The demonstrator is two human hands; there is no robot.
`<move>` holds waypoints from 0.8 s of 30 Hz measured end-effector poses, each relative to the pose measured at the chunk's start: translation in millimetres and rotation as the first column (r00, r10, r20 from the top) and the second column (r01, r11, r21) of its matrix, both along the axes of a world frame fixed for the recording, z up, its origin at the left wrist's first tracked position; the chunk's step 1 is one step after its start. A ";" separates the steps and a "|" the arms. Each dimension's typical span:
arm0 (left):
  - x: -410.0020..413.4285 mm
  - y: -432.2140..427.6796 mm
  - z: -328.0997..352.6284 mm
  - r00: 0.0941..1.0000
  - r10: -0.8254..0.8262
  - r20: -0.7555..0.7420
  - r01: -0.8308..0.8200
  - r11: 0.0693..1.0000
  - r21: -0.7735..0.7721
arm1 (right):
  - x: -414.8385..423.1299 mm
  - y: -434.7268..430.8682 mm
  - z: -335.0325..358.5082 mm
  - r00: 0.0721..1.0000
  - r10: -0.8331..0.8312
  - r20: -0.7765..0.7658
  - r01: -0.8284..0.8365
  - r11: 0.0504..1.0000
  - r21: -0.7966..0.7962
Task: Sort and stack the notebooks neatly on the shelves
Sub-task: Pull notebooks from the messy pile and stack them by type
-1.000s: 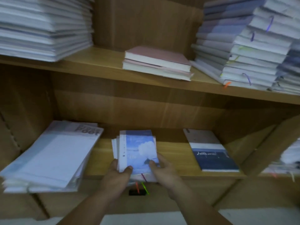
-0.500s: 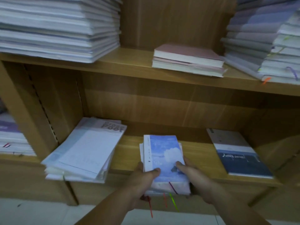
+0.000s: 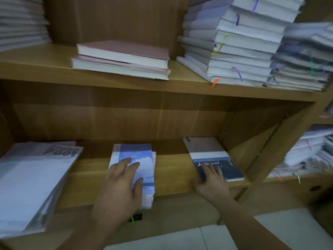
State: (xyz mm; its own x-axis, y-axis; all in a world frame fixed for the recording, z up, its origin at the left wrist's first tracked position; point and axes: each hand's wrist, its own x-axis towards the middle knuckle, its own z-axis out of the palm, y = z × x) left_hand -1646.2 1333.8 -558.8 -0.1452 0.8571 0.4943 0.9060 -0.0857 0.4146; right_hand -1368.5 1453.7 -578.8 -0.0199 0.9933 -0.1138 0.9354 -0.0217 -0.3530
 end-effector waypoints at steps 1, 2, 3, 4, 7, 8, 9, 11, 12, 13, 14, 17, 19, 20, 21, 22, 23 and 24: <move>16.9 -2.6 5.1 0.993 -0.090 0.070 0.088 0.996 0.026 | 7.7 0.7 -5.6 0.999 0.023 0.029 -0.021 0.997 -0.072; 34.0 -4.4 8.5 0.976 -0.173 0.132 0.170 0.985 0.036 | 13.1 -0.3 -10.6 0.997 0.049 0.060 -0.042 0.992 -0.115; 50.1 -5.7 9.1 0.954 -0.242 0.177 0.239 0.970 0.037 | 16.6 -1.9 -14.1 0.994 0.067 0.087 -0.056 0.991 -0.124; 64.5 -5.9 8.6 0.930 -0.289 0.229 0.294 0.956 0.012 | 17.4 -3.2 -13.9 0.991 0.075 0.110 -0.063 0.992 -0.111; 99.2 -4.3 2.5 0.831 -0.246 0.499 0.373 0.912 -0.172 | 15.5 -13.9 1.4 0.980 0.089 0.178 -0.080 0.995 -0.059; 107.4 -1.4 -0.9 0.799 -0.201 0.567 0.390 0.890 -0.235 | 14.1 -20.3 8.4 0.978 0.107 0.178 -0.097 0.993 -0.064; 114.7 1.7 -5.4 0.782 -0.158 0.603 0.397 0.872 -0.287 | 14.3 -25.9 13.2 0.976 0.130 0.173 -0.120 0.991 -0.065; 127.7 9.7 -18.1 0.762 -0.083 0.642 0.391 0.850 -0.353 | 22.2 -35.2 18.6 0.976 0.198 0.092 -0.194 0.980 -0.053; 133.8 14.7 -23.1 0.754 -0.044 0.655 0.381 0.842 -0.383 | 28.8 -39.2 23.0 0.978 0.204 -0.045 -0.206 0.978 -0.037; 139.4 19.3 -26.4 0.752 -0.001 0.659 0.365 0.833 -0.416 | 37.2 -40.9 25.1 0.961 0.164 -0.221 -0.172 0.985 -0.018; 144.9 24.1 -27.5 0.742 0.041 0.669 0.351 0.827 -0.440 | 47.3 -40.9 26.2 0.937 0.078 -0.342 -0.090 0.996 -0.018; 163.0 37.3 -28.6 0.610 0.168 0.775 0.374 0.800 -0.468 | 86.1 -25.8 10.4 0.946 -0.182 -0.269 0.210 0.975 0.076; 174.8 46.1 -30.1 0.476 0.241 0.846 0.442 0.766 -0.467 | 102.1 -17.2 -4.4 0.927 -0.281 -0.248 0.284 0.958 -0.025; 180.4 51.9 -33.0 0.411 0.289 0.864 0.438 0.769 -0.466 | 104.3 -12.9 -9.6 0.885 -0.319 -0.339 0.310 0.947 -0.083; 185.6 56.5 -33.3 0.356 0.327 0.875 0.419 0.781 -0.463 | 103.3 -10.1 -9.3 0.823 -0.346 -0.451 0.335 0.936 -0.107; 189.8 60.9 -32.4 0.307 0.355 0.883 0.387 0.801 -0.457 | 102.4 -7.5 -6.2 0.748 -0.380 -0.544 0.380 0.917 -0.117; 192.1 64.7 -30.4 0.251 0.384 0.888 0.351 0.819 -0.453 | 103.6 -3.8 -3.9 0.663 -0.423 -0.617 0.440 0.888 -0.136; 193.1 67.6 -27.1 0.184 0.401 0.898 0.314 0.841 -0.440 | 106.0 0.6 -2.4 0.586 -0.466 -0.663 0.497 0.853 -0.160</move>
State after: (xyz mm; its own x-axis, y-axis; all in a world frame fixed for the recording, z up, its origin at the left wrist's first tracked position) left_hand -1453.1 1401.4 -585.9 -0.2178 0.8422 -0.4933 -0.2467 0.4415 0.8627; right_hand -1262.4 1454.2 -581.2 0.4087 0.8834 -0.2293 0.3114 -0.3712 -0.8748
